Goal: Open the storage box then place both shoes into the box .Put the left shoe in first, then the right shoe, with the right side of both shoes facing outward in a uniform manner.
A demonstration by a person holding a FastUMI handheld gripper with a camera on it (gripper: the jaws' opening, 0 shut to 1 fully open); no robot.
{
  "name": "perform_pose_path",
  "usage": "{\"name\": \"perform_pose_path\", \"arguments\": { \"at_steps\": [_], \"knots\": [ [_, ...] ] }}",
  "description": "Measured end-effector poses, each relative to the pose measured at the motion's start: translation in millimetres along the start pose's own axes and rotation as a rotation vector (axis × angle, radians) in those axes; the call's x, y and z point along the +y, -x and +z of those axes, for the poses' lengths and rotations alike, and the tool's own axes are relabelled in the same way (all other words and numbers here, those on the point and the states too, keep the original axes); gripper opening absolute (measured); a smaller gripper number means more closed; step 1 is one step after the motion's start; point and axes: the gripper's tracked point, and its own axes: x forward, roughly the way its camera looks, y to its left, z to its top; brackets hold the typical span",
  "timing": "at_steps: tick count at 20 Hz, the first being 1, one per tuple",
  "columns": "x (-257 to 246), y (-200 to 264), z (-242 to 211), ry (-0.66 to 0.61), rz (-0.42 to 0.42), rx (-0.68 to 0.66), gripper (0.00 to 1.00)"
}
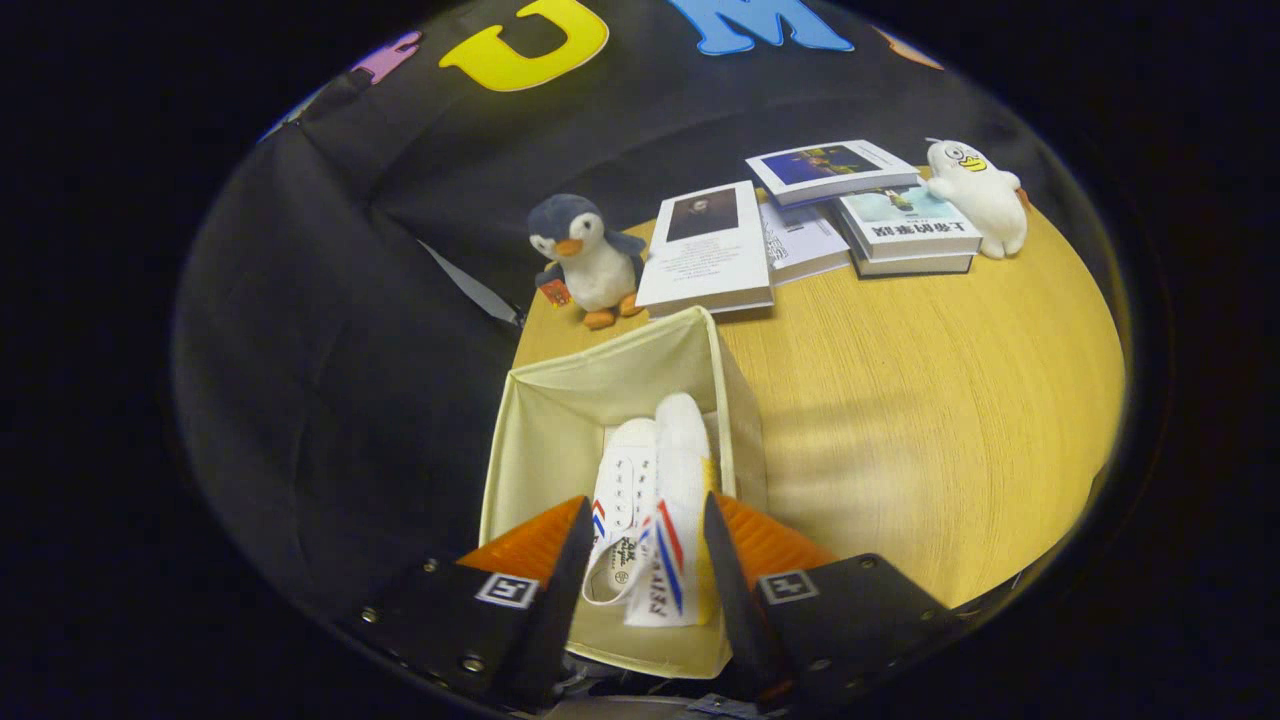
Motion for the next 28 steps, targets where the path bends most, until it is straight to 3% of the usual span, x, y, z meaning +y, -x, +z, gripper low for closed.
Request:
{"name": "perform_pose_path", "arguments": {
  "at_steps": [2, 8, 20, 28],
  "knots": [
    [-5.7, 15.3, 12.7, 0.05, -0.011, -0.052, 1.0],
    [-49.0, 88.9, 50.6, 0.211, -0.081, -0.256, 0.98],
    [-172.2, 235.2, 113.4, 0.322, -0.264, -0.635, 0.98],
    [-192.6, 299.9, 134.0, 0.353, -0.313, -0.901, 0.97]
  ]
}}
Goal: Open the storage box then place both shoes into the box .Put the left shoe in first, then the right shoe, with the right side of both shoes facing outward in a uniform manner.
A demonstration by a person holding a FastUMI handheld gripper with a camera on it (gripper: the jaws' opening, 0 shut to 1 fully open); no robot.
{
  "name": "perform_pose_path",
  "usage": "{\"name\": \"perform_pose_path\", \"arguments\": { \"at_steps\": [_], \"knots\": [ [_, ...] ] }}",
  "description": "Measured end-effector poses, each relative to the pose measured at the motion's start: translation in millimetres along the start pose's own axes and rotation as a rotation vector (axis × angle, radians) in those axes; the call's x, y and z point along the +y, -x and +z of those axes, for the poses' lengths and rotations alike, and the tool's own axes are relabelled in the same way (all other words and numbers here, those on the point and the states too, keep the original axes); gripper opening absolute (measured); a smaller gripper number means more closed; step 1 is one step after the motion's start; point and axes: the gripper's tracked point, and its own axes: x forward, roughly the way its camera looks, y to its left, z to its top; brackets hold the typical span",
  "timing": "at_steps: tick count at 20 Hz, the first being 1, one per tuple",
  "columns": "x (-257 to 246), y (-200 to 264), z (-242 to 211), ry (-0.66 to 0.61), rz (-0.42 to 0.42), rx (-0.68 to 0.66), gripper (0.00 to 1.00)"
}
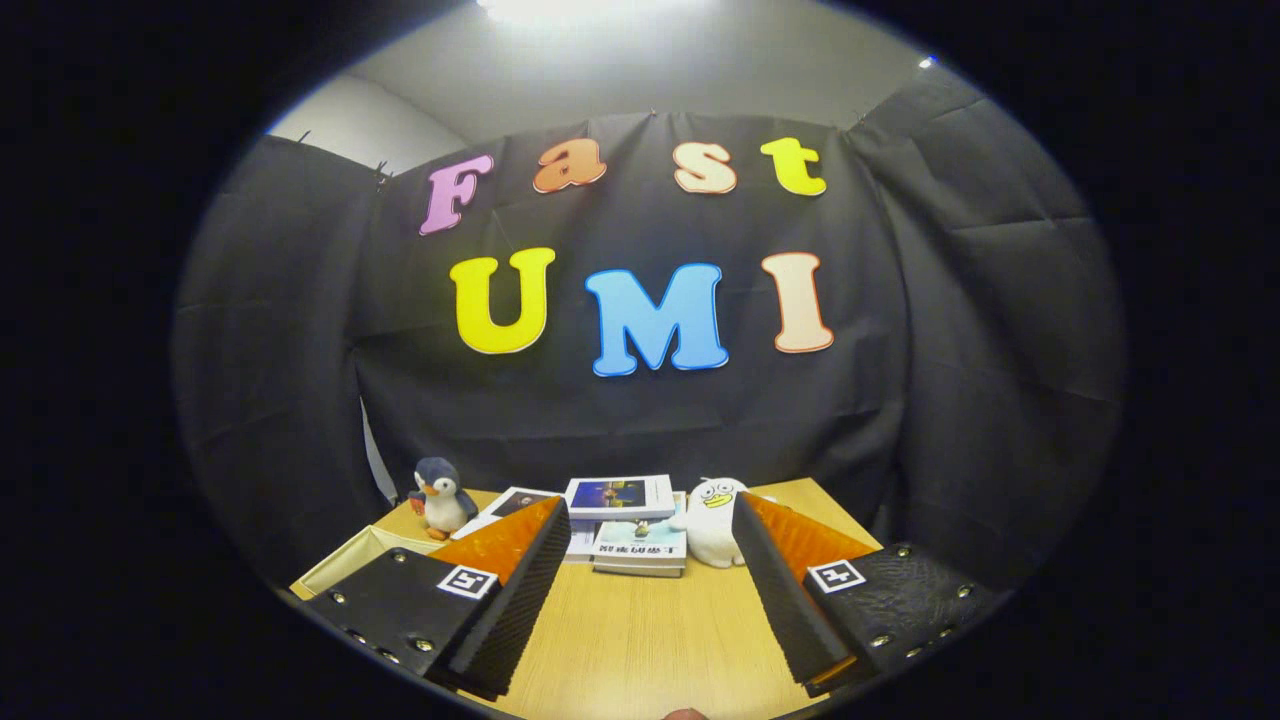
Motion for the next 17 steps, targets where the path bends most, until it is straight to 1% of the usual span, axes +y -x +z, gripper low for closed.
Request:
{"name": "perform_pose_path", "arguments": {
  "at_steps": [4, 8, 13, 17],
  "knots": [
    [-9.0, 5.5, 4.0, -0.003, -0.007, -0.027, 0.97],
    [-11.4, -4.0, -5.2, -0.009, -0.004, -0.018, 0.97],
    [-18.0, -2.8, 2.8, -0.033, -0.018, -0.049, 0.97],
    [-22.6, -2.1, 6.5, -0.023, -0.024, -0.065, 0.97]
  ]
}}
